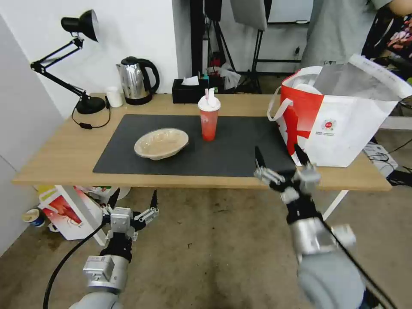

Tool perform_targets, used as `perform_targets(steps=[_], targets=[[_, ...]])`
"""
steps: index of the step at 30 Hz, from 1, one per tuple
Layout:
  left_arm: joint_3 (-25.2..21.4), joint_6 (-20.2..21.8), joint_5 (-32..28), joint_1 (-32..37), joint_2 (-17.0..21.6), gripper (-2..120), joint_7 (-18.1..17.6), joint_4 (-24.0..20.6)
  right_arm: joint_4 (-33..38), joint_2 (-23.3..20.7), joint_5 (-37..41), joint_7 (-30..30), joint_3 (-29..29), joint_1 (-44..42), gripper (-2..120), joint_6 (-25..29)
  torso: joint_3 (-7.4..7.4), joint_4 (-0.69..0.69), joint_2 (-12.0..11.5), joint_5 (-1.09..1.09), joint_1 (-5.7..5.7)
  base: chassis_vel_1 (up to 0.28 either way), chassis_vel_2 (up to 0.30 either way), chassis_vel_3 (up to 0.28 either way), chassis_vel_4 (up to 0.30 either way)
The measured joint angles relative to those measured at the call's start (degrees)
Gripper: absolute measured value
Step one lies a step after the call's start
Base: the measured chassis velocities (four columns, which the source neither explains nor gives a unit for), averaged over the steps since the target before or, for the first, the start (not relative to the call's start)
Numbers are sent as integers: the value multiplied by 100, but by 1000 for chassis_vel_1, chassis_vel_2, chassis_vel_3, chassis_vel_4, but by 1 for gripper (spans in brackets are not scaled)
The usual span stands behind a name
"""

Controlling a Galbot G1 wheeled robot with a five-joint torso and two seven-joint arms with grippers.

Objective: Pick up the trash from the table and place it into the takeout bag.

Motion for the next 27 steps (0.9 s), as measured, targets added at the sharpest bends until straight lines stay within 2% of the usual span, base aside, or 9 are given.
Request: perform_targets(steps=[4,5,7,8,11,19,27], targets=[[0,0,0,0,0,100,0,0,-220,-576,724,-85,-307,862,100,-459,-1,-1,0,1,0,0,0,0,0],[0,0,0,0,0,100,0,0,-220,-576,724,-85,-307,862,100,-459,-1,-1,0,1,0,0,0,0,0],[-1,0,0,0,0,100,0,0,-341,-867,1143,-84,-547,1454,100,-701,0,0,0,0,0,0,0,0,0],[-1,0,0,0,0,100,0,0,-341,-867,1143,-84,-547,1454,100,-701,0,0,0,0,0,0,0,0,0],[0,0,0,0,0,100,0,0,-571,-1128,1662,-77,-911,2227,100,-990,-1,1,0,0,0,0,0,0,0],[0,0,0,0,0,100,0,0,-1145,-1226,2300,-85,-1683,3199,100,-1280,-1,0,0,0,0,0,0,0,0],[0,0,0,0,0,100,0,0,-1492,-1204,2498,-163,-2090,3690,100,-1319,-1,0,0,0,0,0,0,0,0]])
